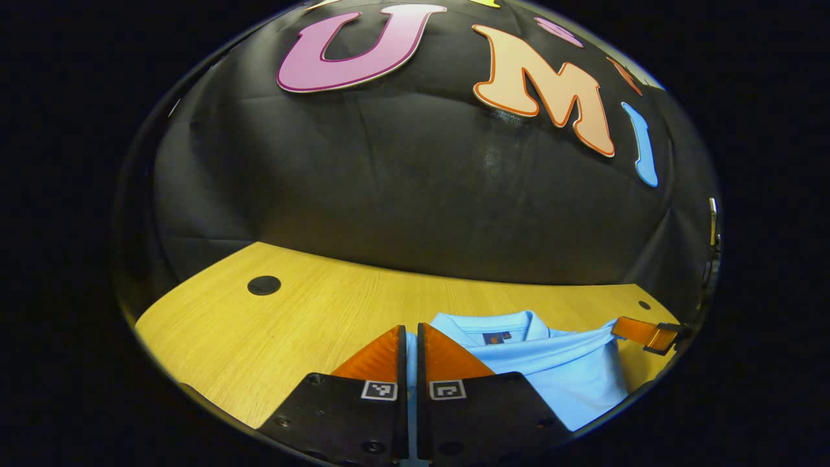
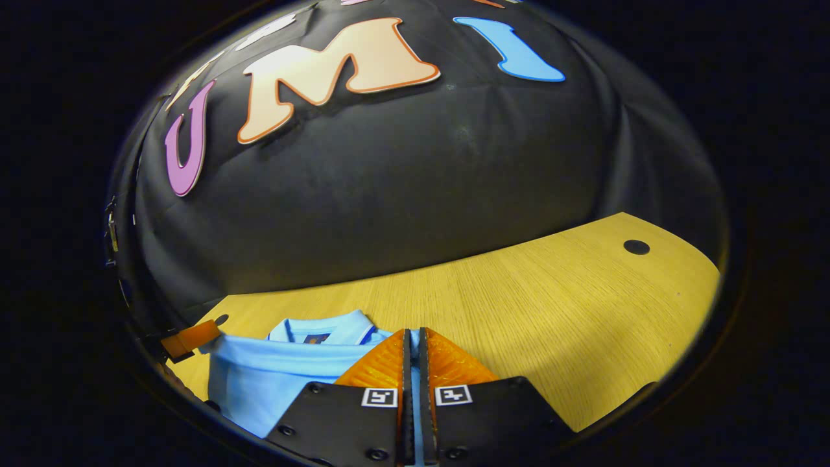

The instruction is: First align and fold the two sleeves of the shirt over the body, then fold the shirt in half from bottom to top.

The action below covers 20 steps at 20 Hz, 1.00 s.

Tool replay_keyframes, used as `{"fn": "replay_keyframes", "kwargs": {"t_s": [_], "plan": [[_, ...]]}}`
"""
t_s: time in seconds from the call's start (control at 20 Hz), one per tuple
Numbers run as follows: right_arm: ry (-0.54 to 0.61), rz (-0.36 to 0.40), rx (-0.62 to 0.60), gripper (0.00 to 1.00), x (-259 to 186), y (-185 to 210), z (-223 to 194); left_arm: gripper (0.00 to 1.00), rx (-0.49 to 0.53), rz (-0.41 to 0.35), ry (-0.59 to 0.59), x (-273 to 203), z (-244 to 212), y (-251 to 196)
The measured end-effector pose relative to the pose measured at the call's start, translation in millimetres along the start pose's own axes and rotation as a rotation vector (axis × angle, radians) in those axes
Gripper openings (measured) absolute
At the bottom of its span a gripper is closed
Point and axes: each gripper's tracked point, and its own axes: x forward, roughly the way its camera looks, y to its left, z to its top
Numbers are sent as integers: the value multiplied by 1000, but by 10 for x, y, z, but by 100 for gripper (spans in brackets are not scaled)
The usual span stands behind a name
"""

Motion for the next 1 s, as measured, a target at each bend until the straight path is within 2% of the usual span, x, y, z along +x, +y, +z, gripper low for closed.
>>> {"fn": "replay_keyframes", "kwargs": {"t_s": [0.05, 0.1, 0.15, 0.2, 0.25, 0.3, 0.35, 0.4, 0.6, 0.65, 0.7, 0.85, 0.9, 1.0], "plan": [[-2, 1, -7, 9, -25, 3, 15, 8, 20, 18, -5, 0, 47, 109], [0, 1, -17, 21, -28, -24, 12, 12, 24, 12, -7, -53, 62, 36], [0, 10, -30, 27, -61, -11, 28, 28, 16, 9, -11, -88, 99, 37], [-3, 13, -48, 49, -117, -1, 61, 38, 9, 3, -10, -135, 129, 62], [-16, 23, -75, 71, -173, 26, 104, 58, 2, 8, -7, -200, 145, 98], [-40, 27, -105, 95, -262, 33, 170, 71, -7, 21, -8, -274, 173, 154], [-70, 34, -131, 95, -343, 72, 247, 88, -32, 24, -23, -363, 232, 180], [-99, 44, -150, 98, -467, 114, 326, 96, -60, 6, -29, -464, 260, 171], [-167, 112, -164, 98, -1103, 220, 439, 94, -98, -10, -88, -1071, 411, 255], [-181, 128, -157, 95, -1297, 214, 438, 94, -101, -13, -115, -1246, 464, 271], [-197, 149, -152, 98, -1489, 225, 445, 94, -105, -20, -148, -1435, 496, 268], [-236, 186, -162, 98, -2053, 195, 382, 94, -75, -42, -206, -1972, 454, 245], [-245, 196, -164, 94, -2237, 187, 345, 94, -60, -38, -211, -2144, 408, 250], [-261, 216, -163, 98, -2543, 188, 247, 94, -45, -55, -245, -2440, 356, 242]]}}
